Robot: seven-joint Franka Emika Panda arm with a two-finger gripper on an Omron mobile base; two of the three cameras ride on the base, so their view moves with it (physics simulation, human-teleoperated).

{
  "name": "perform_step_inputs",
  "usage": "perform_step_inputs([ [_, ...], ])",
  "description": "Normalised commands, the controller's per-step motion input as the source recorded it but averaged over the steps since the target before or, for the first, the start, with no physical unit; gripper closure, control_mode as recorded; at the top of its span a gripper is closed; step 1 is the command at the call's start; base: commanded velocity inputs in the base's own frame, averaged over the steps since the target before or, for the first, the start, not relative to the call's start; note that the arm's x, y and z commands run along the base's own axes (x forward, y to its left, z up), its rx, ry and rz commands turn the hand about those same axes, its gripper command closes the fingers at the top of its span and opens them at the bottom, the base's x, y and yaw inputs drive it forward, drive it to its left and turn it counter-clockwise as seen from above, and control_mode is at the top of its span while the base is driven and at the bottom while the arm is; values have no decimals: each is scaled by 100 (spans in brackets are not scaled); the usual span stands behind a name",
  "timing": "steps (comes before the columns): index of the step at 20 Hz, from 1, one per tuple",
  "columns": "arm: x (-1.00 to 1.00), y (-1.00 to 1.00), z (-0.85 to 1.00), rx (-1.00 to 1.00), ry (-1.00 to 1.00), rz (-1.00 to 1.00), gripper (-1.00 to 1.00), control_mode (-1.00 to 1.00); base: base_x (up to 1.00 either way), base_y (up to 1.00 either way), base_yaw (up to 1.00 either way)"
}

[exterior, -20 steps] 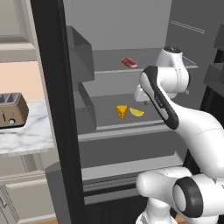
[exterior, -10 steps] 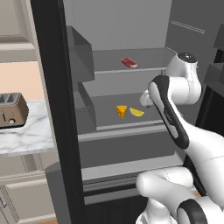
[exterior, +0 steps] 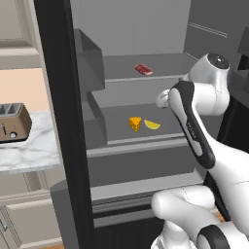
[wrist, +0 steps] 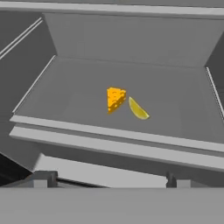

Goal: Take the cheese, steak, and lemon wedge from the fridge and place them on the plate on the dining counter to create an appetizer plate.

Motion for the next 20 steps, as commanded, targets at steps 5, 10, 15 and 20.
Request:
perform_step_inputs([
  [5, 50, 18, 49, 1, 0, 0, -100, -100, 0, 0, 0],
  [10, 61, 10, 40, 0, 0, -1, -100, -100, 0, 0, 0],
  [15, 50, 0, 13, 0, 3, -4, -100, -100, 0, 0, 0],
  [20, 60, 0, 2, 0, 6, -8, -100, -100, 0, 0, 0],
])
